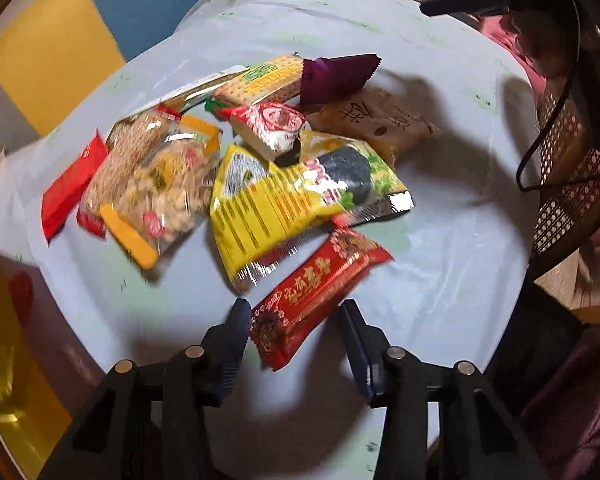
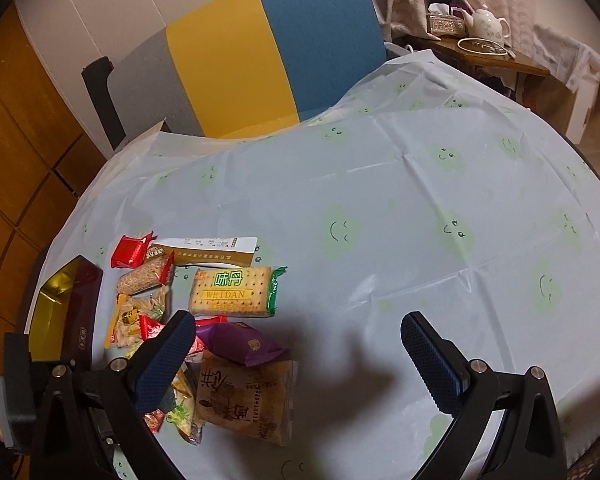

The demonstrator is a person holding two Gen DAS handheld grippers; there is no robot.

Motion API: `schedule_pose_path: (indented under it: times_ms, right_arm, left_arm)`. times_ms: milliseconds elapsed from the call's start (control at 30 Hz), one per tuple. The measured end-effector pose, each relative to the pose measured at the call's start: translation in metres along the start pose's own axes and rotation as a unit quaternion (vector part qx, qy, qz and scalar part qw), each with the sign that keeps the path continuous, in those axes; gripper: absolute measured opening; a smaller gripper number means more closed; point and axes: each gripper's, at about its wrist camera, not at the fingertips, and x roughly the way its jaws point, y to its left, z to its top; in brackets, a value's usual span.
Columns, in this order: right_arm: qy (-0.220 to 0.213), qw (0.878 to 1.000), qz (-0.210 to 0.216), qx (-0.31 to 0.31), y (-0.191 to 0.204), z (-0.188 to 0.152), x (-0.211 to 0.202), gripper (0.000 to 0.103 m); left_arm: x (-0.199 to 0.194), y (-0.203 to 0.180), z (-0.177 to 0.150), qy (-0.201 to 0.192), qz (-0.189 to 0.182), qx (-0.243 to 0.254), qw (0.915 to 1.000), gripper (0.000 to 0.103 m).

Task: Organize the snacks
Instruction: 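Reach the left tool into the snack pile and grasp the small red candy bar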

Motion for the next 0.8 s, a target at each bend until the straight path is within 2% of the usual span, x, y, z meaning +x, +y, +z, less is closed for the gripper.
schedule_pose_path:
  times_ms: [100, 167, 333, 467, 533, 567, 600, 633, 667, 800]
  right_arm:
    - [0.003, 1.0, -0.004, 0.0, 0.0, 0.0, 0.002, 0.103]
    - [0.004, 1.0, -0.006, -0.002, 0.0, 0.0, 0.003, 0.103]
    - [0.003, 1.0, -0.009, -0.001, 0.0, -0.001, 0.003, 0.103]
    - [0.001, 1.0, -0.006, 0.01, -0.004, 0.0, 0.001, 0.103]
    - [0.0, 1.0, -0.002, 0.014, -0.006, 0.0, 0.001, 0.103]
    - [0.001, 1.0, -0.002, 0.016, -0.006, 0.0, 0.001, 0.103]
    - [0.003, 1.0, 0.0, 0.018, -0.007, 0.0, 0.002, 0.103]
    - [0.006, 1.0, 0.001, 0.02, -0.007, 0.0, 0.003, 0.103]
    - [0.007, 1.0, 0.002, 0.021, -0.007, 0.0, 0.004, 0.103]
    - [0.01, 1.0, 0.017, 0.012, -0.002, -0.001, 0.005, 0.103]
  left_arm:
    - [-0.01, -0.004, -0.013, -0.011, -0.051, -0.032, 0.9981, 0.047]
    - [-0.016, -0.008, -0.019, -0.016, -0.061, -0.04, 0.9972, 0.047]
    - [-0.029, -0.014, -0.014, -0.035, -0.039, -0.021, 0.9984, 0.047]
    - [-0.015, -0.017, 0.003, -0.03, -0.03, -0.014, 0.999, 0.047]
    - [-0.003, -0.021, 0.011, -0.022, -0.041, -0.016, 0.9988, 0.047]
    - [0.0, -0.024, 0.012, -0.02, -0.044, -0.016, 0.9987, 0.044]
    - [0.005, -0.029, 0.015, -0.017, -0.033, -0.013, 0.9992, 0.03]
    - [0.009, -0.034, 0.014, -0.015, -0.015, -0.01, 0.9997, 0.025]
    - [0.009, -0.038, 0.013, -0.021, -0.002, -0.008, 0.9997, 0.025]
    - [0.004, -0.038, -0.008, -0.057, -0.003, -0.066, 0.9961, 0.023]
